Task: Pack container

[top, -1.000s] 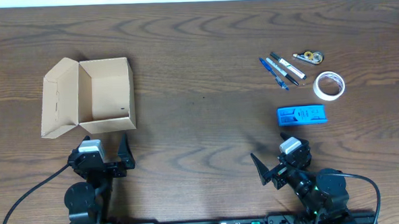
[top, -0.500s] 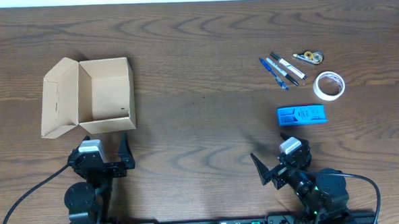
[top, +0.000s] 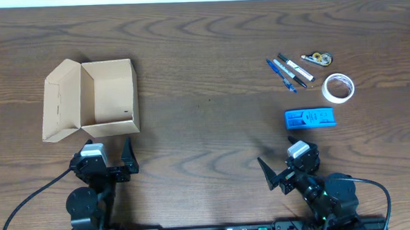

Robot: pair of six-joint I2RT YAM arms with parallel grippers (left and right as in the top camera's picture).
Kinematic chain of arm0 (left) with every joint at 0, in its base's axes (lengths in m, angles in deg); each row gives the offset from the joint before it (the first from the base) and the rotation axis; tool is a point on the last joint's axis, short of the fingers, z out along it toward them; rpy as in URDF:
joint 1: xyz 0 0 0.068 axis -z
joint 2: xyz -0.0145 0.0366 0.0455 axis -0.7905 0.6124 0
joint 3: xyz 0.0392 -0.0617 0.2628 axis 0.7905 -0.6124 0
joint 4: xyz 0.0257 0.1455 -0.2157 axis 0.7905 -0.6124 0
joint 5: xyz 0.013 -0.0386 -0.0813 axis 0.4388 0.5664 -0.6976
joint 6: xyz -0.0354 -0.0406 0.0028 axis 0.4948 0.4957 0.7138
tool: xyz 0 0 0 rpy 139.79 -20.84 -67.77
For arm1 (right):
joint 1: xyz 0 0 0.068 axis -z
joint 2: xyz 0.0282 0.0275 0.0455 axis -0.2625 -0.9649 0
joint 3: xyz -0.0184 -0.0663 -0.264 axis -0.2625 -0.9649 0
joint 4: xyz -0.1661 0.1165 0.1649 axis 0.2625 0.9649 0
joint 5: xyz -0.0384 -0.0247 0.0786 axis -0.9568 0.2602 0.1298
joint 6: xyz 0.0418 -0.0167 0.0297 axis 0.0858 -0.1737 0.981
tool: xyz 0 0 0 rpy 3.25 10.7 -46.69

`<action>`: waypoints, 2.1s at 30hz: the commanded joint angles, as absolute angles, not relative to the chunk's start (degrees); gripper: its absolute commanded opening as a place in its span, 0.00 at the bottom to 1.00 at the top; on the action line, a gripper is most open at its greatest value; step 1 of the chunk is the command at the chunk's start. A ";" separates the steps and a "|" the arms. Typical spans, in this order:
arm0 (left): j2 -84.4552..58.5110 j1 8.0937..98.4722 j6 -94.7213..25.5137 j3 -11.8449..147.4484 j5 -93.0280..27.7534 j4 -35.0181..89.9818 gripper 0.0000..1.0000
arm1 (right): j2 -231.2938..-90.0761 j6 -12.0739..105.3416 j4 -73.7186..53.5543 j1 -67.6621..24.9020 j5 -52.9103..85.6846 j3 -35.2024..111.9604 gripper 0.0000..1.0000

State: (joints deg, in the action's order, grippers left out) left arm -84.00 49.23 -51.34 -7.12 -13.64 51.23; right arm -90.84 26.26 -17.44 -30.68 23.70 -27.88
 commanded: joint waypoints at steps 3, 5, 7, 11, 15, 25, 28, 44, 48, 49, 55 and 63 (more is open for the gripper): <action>-84.37 48.92 -51.12 -8.74 -13.82 50.81 0.95 | -90.23 26.90 -17.55 -31.16 23.13 -28.23 0.99; -84.37 48.92 -51.09 -8.74 -13.82 50.84 0.95 | -90.23 26.90 -17.57 -31.16 23.13 -28.23 0.99; -84.37 48.92 -51.09 -8.74 -13.86 50.79 0.95 | -90.23 26.90 -17.55 -31.16 23.13 -28.23 0.99; -84.37 48.92 -50.83 -8.74 -13.88 51.47 0.95 | -90.23 26.90 -17.55 -31.16 23.13 -28.23 0.99; -84.37 48.92 -48.91 -8.74 -14.10 52.10 0.95 | -90.23 26.90 -17.55 -31.16 23.13 -28.23 0.99; -80.91 48.92 -47.49 -2.51 -14.32 51.49 0.95 | -90.23 26.90 -17.55 -31.16 23.13 -28.23 0.99; -74.99 48.92 -47.95 3.08 -12.00 49.04 0.95 | -90.23 26.90 -17.57 -31.16 23.13 -28.23 0.99; -25.31 49.08 -57.91 36.68 -10.76 42.33 0.95 | -90.23 26.90 -17.55 -31.16 23.13 -28.23 0.99; -15.37 50.76 -61.21 43.61 -10.28 38.46 0.95 | -90.23 26.90 -17.57 -31.16 23.13 -28.23 0.99; -13.44 51.33 -61.78 44.66 -10.21 37.83 0.96 | -90.23 26.90 -17.55 -31.16 23.13 -28.23 0.99; -6.40 53.84 -61.76 45.99 -10.80 38.49 0.95 | -90.23 26.90 -17.57 -31.16 23.13 -28.23 0.99; -4.79 53.82 -60.36 45.90 -19.83 38.27 0.95 | -90.23 26.90 -17.55 -31.16 23.13 -28.23 0.99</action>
State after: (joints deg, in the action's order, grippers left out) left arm -4.79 53.84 -60.52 44.94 -15.59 38.31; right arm -90.60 26.26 -17.44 -30.68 23.65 -27.97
